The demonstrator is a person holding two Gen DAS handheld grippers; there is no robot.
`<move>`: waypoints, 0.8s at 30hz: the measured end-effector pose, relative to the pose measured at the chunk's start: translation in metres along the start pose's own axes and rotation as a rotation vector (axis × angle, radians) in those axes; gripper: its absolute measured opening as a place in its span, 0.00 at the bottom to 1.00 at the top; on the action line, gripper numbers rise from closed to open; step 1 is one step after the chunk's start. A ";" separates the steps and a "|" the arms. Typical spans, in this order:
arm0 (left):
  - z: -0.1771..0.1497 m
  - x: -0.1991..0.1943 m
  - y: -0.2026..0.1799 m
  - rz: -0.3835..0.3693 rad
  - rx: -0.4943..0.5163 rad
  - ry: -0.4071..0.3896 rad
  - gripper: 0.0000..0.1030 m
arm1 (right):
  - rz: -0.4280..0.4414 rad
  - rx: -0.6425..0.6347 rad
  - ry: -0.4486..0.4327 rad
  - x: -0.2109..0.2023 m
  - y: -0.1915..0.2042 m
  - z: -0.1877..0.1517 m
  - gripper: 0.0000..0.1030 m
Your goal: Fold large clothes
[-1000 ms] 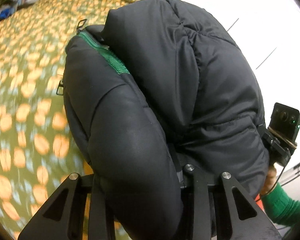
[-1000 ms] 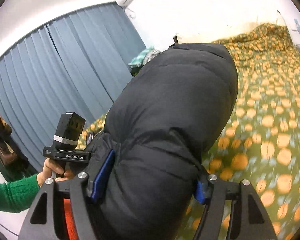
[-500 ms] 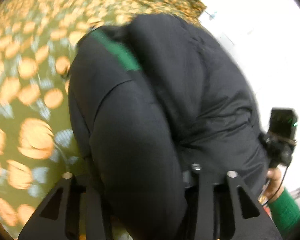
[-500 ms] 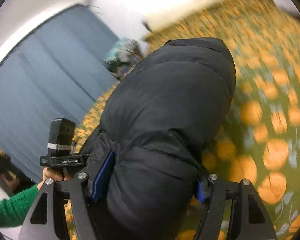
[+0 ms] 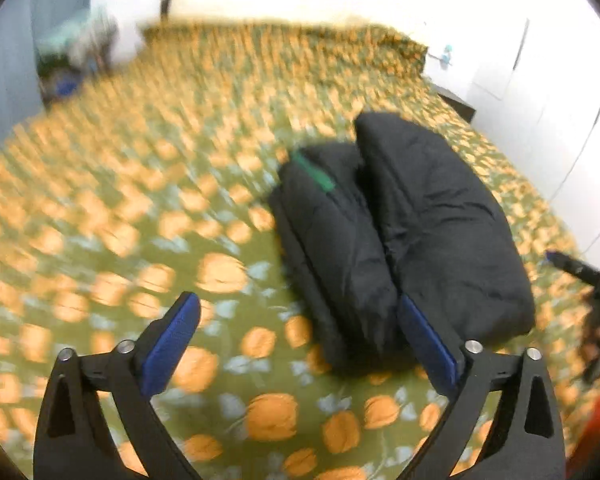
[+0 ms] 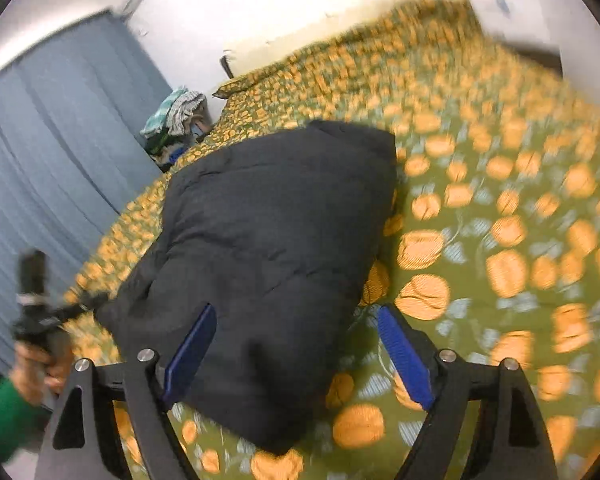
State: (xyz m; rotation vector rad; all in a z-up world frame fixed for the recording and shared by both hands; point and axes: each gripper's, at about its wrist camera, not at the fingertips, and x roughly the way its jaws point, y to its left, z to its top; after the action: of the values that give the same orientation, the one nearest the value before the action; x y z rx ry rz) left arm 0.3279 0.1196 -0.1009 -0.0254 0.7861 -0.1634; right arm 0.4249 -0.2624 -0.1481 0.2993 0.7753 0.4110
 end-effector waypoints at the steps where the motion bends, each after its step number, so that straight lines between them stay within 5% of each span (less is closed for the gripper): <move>1: -0.003 -0.016 -0.007 0.038 0.033 -0.047 0.99 | -0.045 -0.047 -0.007 -0.012 0.015 -0.003 0.85; 5: -0.016 -0.061 -0.037 0.144 0.114 -0.167 1.00 | -0.191 -0.194 -0.036 -0.057 0.065 -0.022 0.85; 10: -0.033 -0.100 -0.069 0.175 0.140 -0.223 1.00 | -0.351 -0.293 -0.086 -0.108 0.117 -0.042 0.85; 16: -0.046 -0.129 -0.103 0.188 0.145 -0.251 1.00 | -0.399 -0.277 -0.170 -0.160 0.144 -0.057 0.85; 24: -0.050 -0.149 -0.121 0.165 0.081 -0.268 1.00 | -0.457 -0.244 -0.105 -0.177 0.154 -0.074 0.85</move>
State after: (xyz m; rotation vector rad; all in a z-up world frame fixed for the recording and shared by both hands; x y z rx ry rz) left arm 0.1728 0.0255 -0.0212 0.0921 0.5113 -0.0338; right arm 0.2200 -0.2007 -0.0276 -0.0869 0.6584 0.0545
